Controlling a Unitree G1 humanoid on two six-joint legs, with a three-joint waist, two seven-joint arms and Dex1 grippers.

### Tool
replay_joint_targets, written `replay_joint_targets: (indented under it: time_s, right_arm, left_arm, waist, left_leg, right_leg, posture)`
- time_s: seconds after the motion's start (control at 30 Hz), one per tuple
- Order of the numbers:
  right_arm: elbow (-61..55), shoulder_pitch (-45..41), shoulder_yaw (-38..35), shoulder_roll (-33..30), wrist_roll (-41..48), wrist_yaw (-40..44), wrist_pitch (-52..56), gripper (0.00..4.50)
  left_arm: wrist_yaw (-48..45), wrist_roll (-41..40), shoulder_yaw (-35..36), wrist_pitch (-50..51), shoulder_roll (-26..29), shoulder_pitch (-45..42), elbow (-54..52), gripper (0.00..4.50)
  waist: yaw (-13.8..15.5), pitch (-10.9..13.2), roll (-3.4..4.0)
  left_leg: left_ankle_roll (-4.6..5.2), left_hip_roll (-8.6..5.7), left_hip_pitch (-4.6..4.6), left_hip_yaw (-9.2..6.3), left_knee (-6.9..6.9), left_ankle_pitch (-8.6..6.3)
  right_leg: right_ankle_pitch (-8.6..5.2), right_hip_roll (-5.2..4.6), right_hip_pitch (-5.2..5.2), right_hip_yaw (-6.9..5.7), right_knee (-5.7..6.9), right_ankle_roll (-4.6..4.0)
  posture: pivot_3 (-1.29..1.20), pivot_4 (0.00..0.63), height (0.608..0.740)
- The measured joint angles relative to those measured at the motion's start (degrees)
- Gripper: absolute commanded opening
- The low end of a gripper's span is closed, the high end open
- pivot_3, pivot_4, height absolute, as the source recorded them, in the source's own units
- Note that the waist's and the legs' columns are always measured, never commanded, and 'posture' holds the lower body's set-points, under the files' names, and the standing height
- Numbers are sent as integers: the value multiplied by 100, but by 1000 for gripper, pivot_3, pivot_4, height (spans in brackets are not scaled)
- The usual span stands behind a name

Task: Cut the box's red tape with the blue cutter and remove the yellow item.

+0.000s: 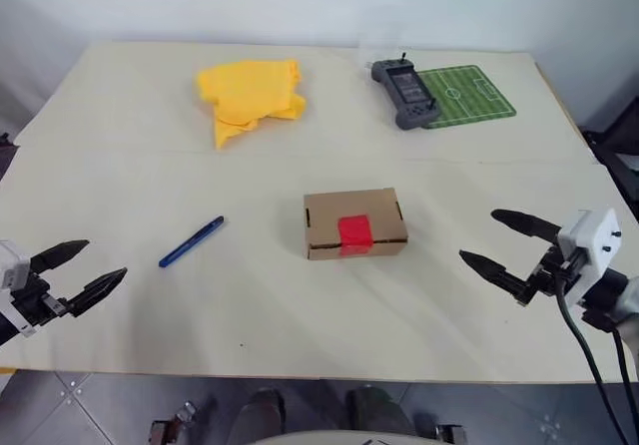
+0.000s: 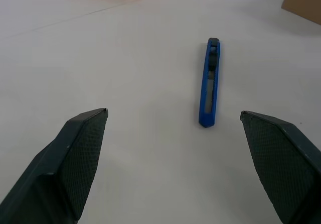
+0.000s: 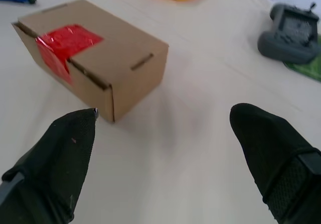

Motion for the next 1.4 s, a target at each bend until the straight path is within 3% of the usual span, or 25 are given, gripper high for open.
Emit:
replay_joint_targets:
  time_s: [0.17, 0.2, 0.27, 0.33, 0.4, 0.5, 0.63, 0.7, 0.87, 1.03, 1.23, 1.4]
  right_arm:
    - [-35, -46, 9, 0, 71, -43, 30, 4491]
    - [-87, -47, 39, -7, 125, -40, 127, 4319]
    - [-296, -13, 179, -54, 264, -25, 339, 3896]
    - [-574, 19, 432, -122, 346, -29, 556, 3257]
    - [-922, 80, 817, -187, 340, -91, 829, 2507]
    - [-1232, 108, 1218, -193, 285, -239, 1067, 1423]
    - [-1242, -13, 2097, -183, -326, -630, 1241, 10]
    - [-1198, -75, 2524, -87, -635, -798, 1242, 0]
    - [-880, -474, 2945, 417, -955, -1384, 1635, 0]
    - [-761, -954, 3184, 828, -1179, -1802, 1824, 0]
    - [-220, -1695, 3136, 998, -1434, -2126, 1966, 0]
    - [439, -2343, 3159, 879, -1541, -1761, 1759, 0]
  left_arm:
    - [-64, -12, 9, 69, 61, -40, 108, 4500]
    - [-104, -81, 3, 215, 80, -105, 109, 4500]
    - [-161, -320, -87, 529, 89, -455, 68, 4094]
    - [-117, -489, -381, 757, 80, -1066, 7, 3606]
    - [-44, -423, -1071, 812, -96, -2205, 51, 2919]
    - [-33, -143, -1966, 782, -390, -3251, 172, 1997]
    - [183, 891, -3352, 202, -1572, -5337, 1732, 687]
    - [208, 1317, -3858, -203, -2075, -5969, 2525, 38]
    - [481, 2141, -4324, -1078, -2671, -7039, 4435, 38]
    - [-173, 2372, -4634, -1237, -2995, -7275, 4971, 38]
    - [-1423, 2236, -4775, 17, -2569, -6586, 3813, 38]
    - [-1785, 1758, -4948, 1805, -2156, -5277, 1662, 38]
  waist:
    - [-26, 1, 1]
    - [-26, 1, 1]
    - [-3, 1, 2]
    - [85, 1, 2]
    - [208, 1, 3]
    - [241, 0, 1]
    - [317, -2, -5]
    - [300, -3, -6]
    - [69, -1, -13]
    - [60, -1, -13]
    - [42, -4, -8]
    - [50, -4, -7]
  left_leg:
    - [0, 0, 0, -4, 9, 1]
    - [0, 0, 0, -7, 11, 2]
    - [0, -1, 0, -13, 14, 4]
    - [-4, -1, -1, -22, 18, 7]
    - [-10, -9, -8, -44, 27, 13]
    - [-25, -17, -20, -32, 35, 21]
    - [-17, -31, -55, -23, 87, 17]
    - [-8, -40, -73, -17, 100, 13]
    - [1, -83, -124, 7, 118, 14]
    - [-8, -85, -125, 6, 115, 22]
    - [-9, -74, -120, 0, 119, 24]
    - [-5, -90, -121, -4, 118, 26]
  right_leg:
    - [0, 0, 4, -3, 6, 0]
    - [0, -1, 5, -5, 9, 0]
    - [0, -2, 7, -11, 13, 0]
    - [1, -2, 7, -19, 16, -2]
    - [2, -2, 13, -35, 13, -2]
    - [7, 11, 1, -30, 17, 6]
    - [12, 25, -16, -46, 29, 15]
    - [20, 20, -33, -33, 32, 30]
    - [30, 5, -132, -38, 109, 48]
    - [31, 2, -174, -35, 135, 47]
    - [33, -17, -183, -27, 164, 44]
    - [33, -76, -187, -40, 172, 44]
  posture:
    - [0, 150, 740]
    - [0, 150, 740]
    - [0, 150, 740]
    - [0, 150, 740]
    - [0, 150, 740]
    - [0, 150, 740]
    - [0, 150, 740]
    - [0, 150, 740]
    - [0, 150, 740]
    - [0, 150, 740]
    - [0, 150, 740]
    - [0, 150, 740]
